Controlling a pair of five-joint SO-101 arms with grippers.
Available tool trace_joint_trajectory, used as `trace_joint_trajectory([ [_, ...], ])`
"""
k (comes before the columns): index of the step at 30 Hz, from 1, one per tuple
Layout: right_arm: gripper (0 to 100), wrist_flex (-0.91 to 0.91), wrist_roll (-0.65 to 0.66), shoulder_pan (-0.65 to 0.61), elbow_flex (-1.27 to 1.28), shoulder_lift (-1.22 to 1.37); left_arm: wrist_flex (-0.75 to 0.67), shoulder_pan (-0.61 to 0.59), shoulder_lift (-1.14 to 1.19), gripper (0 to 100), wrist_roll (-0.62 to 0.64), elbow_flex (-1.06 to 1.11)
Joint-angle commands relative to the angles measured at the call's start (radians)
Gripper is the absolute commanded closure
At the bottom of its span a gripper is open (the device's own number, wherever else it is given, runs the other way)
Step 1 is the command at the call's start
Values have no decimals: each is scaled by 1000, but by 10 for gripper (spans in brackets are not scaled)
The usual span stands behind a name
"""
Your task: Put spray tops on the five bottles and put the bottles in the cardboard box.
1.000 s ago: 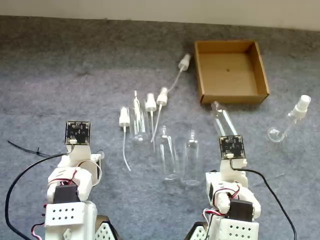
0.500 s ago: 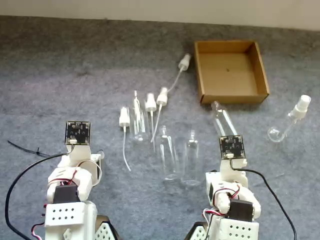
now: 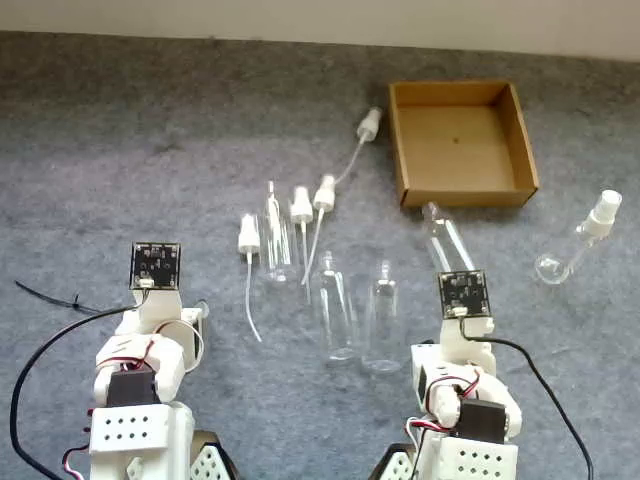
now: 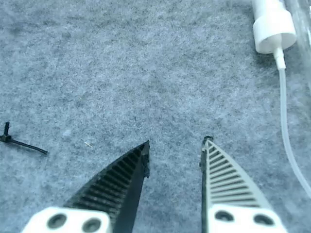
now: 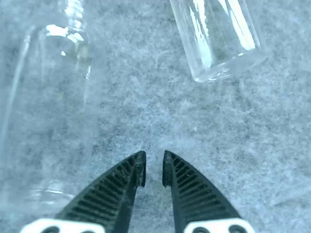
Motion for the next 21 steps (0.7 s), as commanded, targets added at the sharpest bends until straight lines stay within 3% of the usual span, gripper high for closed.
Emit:
trace_joint_trajectory([
  [1,933,5,11,4,128,-13,3,-8,-10,832,9,25],
  [11,933,-61,14,-5,128,-13,3,-8,-10,832,9,25],
  [16,932,-166,281,128,38,-15,3,-8,-10,832,9,25],
  [21,932,-219,204,216,-191,-7,3,-8,-10,832,9,25],
])
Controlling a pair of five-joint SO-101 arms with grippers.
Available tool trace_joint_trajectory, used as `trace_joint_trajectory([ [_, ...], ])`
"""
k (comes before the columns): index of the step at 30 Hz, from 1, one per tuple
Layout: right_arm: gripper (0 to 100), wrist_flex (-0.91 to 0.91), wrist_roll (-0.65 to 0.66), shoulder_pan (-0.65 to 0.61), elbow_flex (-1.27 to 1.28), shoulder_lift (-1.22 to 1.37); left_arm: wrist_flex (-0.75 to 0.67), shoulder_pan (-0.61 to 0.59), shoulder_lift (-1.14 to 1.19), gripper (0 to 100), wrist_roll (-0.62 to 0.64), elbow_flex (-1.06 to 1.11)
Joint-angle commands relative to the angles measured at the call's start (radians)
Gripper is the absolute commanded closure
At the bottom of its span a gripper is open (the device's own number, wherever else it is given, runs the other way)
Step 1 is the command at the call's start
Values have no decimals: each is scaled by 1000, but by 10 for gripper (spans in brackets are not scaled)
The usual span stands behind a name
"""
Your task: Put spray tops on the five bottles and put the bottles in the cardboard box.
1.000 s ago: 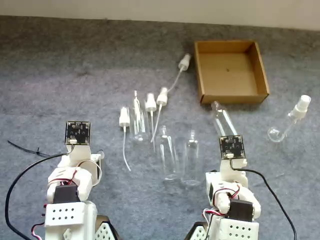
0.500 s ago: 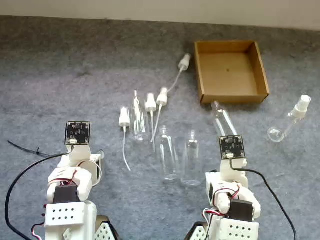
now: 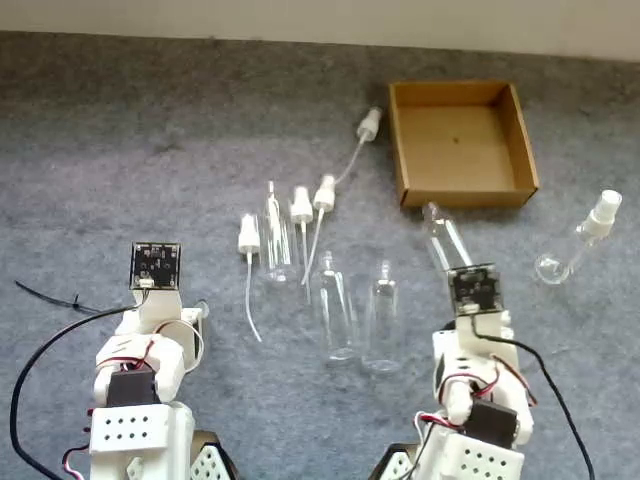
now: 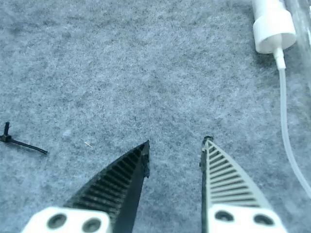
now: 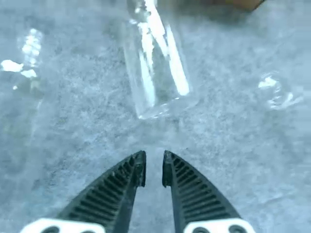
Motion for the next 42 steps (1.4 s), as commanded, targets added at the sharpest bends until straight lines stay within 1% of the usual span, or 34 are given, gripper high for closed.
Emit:
trace_joint_trajectory([
  [1,931,-35,-11,44,-188,-2,3,-8,-10,832,9,25],
  [3,931,-22,-28,42,-288,36,3,-8,-10,832,9,25],
  [5,931,-18,-68,42,-395,133,3,-8,-10,832,9,25],
  [8,931,18,-80,30,-564,387,3,-8,-10,832,9,25],
  [13,931,208,-74,-127,-878,883,3,-8,-10,832,9,25],
  [15,922,262,-72,-170,-990,1047,3,-8,-10,832,9,25],
  [17,880,292,-72,-206,-1093,1190,3,-8,-10,832,9,25],
  [21,789,346,2,-309,-1268,1419,3,-8,-10,832,9,25],
  [24,778,390,9,-363,-1440,1563,3,-8,-10,832,9,25],
  [29,772,489,11,-369,-1733,1797,3,-8,-10,832,9,25],
  [34,669,555,18,-367,-1966,2012,3,-8,-10,832,9,25],
  [35,663,565,21,-367,-2006,2051,3,-8,-10,832,9,25],
  [38,663,572,54,-366,-2095,2147,3,-8,-10,832,9,25],
  [42,661,572,57,-354,-2157,2255,3,-8,-10,832,9,25],
])
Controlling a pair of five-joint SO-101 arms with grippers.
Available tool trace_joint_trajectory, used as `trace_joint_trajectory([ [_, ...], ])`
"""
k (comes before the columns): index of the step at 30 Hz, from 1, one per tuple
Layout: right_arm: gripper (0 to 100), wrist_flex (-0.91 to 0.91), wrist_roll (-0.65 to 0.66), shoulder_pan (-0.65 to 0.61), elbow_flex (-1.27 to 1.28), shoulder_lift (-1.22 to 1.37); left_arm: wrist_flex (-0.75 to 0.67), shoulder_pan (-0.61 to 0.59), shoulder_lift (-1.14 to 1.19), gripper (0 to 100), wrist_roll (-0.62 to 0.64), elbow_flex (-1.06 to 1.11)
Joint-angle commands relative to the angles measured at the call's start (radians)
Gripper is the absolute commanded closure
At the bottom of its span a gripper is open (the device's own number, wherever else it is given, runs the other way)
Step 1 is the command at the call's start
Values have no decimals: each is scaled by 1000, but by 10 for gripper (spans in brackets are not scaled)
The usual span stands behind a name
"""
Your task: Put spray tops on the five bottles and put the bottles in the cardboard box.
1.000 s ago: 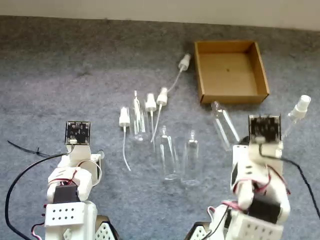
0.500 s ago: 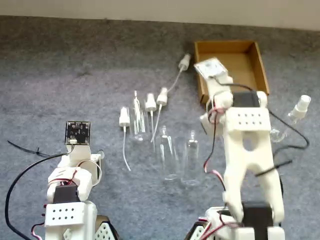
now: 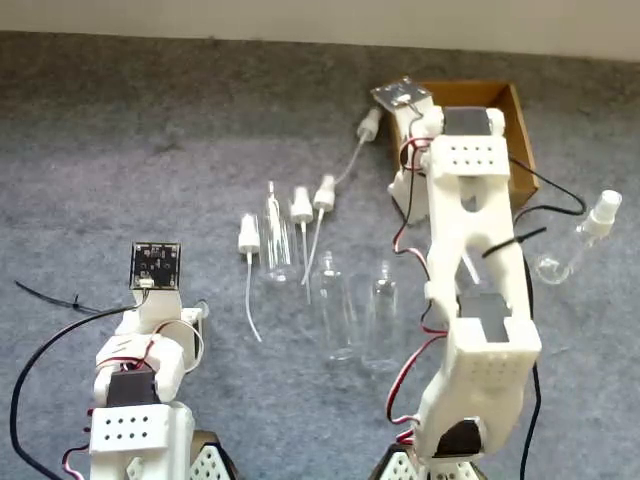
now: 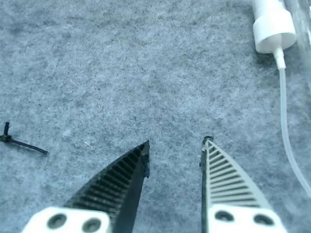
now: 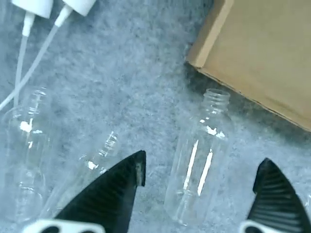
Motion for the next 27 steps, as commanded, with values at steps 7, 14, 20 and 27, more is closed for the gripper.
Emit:
trace_joint_trajectory([
  [7,661,-31,14,64,-82,173,3,-8,-10,832,9,25],
  [14,662,-58,14,65,-82,275,3,-8,-10,832,9,25],
  [20,680,-58,6,77,-82,358,3,-8,-10,832,9,25],
  [27,849,-67,5,111,-91,361,3,-8,-10,832,9,25],
])
